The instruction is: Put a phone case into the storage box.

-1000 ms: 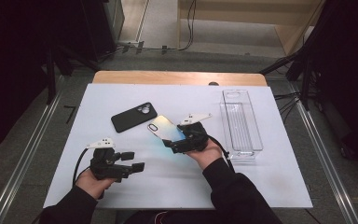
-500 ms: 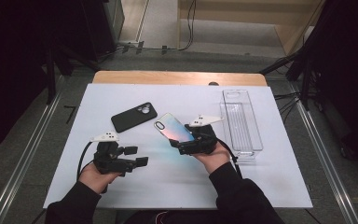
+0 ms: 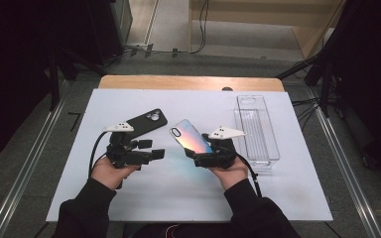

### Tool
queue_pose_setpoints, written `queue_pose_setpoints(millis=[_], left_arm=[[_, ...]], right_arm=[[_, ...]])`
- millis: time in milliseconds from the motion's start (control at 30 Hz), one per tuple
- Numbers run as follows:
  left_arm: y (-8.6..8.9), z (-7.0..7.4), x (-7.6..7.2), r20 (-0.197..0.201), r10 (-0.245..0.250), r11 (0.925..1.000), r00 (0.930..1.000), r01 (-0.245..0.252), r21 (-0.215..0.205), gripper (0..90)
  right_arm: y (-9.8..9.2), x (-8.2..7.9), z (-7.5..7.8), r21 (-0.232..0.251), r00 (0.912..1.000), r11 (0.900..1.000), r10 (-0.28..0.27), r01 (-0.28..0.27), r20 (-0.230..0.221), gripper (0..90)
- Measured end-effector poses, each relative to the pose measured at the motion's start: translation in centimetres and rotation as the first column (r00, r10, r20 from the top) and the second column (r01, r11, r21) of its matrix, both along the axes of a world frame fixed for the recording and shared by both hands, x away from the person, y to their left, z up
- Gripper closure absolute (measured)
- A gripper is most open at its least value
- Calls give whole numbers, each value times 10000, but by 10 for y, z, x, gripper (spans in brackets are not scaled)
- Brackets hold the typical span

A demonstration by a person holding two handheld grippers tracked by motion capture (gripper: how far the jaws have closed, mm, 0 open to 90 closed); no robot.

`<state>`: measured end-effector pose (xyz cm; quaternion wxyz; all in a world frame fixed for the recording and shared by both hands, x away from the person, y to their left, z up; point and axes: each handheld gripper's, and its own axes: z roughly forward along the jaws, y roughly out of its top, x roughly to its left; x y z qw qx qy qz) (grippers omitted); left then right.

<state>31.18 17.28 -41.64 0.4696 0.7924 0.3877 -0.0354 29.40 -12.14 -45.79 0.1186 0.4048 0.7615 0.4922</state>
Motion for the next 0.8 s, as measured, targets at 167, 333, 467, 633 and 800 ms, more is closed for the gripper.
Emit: queue_pose_setpoints(millis=[167,333,467,633,800], left_arm=[[-9,4,7,39,192,9998,9998,-192,57,239],[-19,10,12,257,292,9994,9992,-297,174,239],[-25,10,19,-40,364,9993,9993,-363,102,239],[-30,8,26,-213,609,9981,9979,-609,22,240],[-32,8,33,-440,893,9959,9950,-898,-105,240]], right_arm=[[1,-2,-1,222,9994,9992,-335,335,8,150],[1,-3,-3,538,9974,9959,-717,722,-114,150],[2,-3,-1,555,9950,9935,-993,996,-79,149],[7,-5,-4,758,9895,9868,-1411,1432,-327,149],[12,-9,-6,1084,9857,9798,-1668,1682,-220,149]])
